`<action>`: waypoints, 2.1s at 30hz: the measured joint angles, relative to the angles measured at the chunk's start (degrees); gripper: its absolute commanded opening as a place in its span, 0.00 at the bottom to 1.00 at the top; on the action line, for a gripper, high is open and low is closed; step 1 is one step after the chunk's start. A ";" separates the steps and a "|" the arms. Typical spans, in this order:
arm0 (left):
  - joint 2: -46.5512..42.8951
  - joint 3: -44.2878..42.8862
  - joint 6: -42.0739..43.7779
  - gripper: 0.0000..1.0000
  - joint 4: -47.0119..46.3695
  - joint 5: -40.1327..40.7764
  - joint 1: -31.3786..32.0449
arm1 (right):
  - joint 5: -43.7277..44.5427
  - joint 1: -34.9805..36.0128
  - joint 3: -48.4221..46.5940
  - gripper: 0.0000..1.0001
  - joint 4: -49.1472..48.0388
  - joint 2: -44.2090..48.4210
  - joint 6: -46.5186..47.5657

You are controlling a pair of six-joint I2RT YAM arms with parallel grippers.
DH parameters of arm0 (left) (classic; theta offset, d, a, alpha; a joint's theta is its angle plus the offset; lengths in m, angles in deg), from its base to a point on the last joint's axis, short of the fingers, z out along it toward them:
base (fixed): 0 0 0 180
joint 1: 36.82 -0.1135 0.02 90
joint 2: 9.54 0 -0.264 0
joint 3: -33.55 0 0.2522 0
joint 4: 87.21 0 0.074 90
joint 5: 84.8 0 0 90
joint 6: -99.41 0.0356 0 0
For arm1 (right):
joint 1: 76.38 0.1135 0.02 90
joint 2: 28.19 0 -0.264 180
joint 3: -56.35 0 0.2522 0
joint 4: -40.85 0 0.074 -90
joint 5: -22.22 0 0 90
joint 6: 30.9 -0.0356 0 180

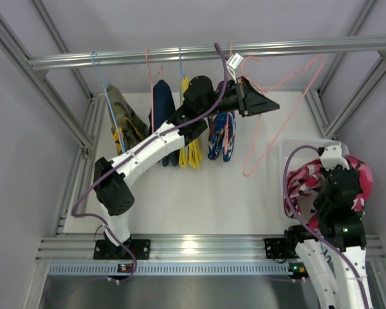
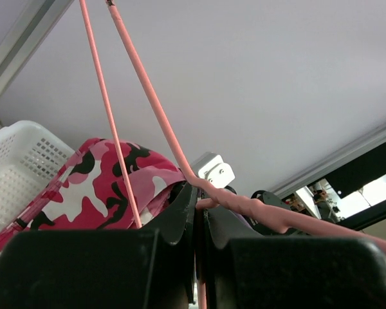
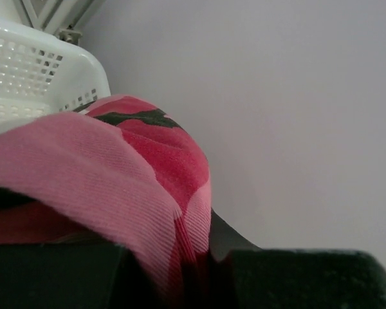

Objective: Remove the trousers from the hanger

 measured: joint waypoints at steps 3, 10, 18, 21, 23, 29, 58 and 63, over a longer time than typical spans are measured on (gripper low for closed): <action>0.00 -0.37 -0.33 0.00 -0.11 -0.02 0.04 | 0.94 0.00 0.96 0.22 0.26 1.51 -0.04; 0.13 -2.16 -1.16 0.00 -0.22 -0.09 0.04 | -0.70 -0.11 6.75 0.09 -0.90 -7.45 -1.84; 1.05 -4.79 -2.19 0.00 -0.90 -0.07 0.09 | -12.28 -12.04 6.82 0.02 -8.59 -30.56 -2.86; 1.25 -5.25 -2.29 0.00 -1.07 -0.09 0.09 | -17.18 -15.82 5.68 0.33 -9.97 -37.40 -3.26; 1.42 -5.68 -2.45 0.00 -1.16 -0.07 0.09 | -21.07 -16.81 5.49 0.53 -10.21 -38.42 -3.72; 1.57 -5.84 -2.49 0.00 -1.18 -0.07 0.09 | -33.03 -17.44 5.25 0.89 -8.63 -31.85 -4.46; 0.44 2.47 9.11 0.00 1.99 3.28 7.23 | -98.01 -18.12 -5.01 0.78 -10.25 0.20 -65.96; 0.33 2.47 10.10 0.00 1.99 4.55 7.89 | -103.06 -18.12 -0.28 0.77 -23.15 0.96 -80.24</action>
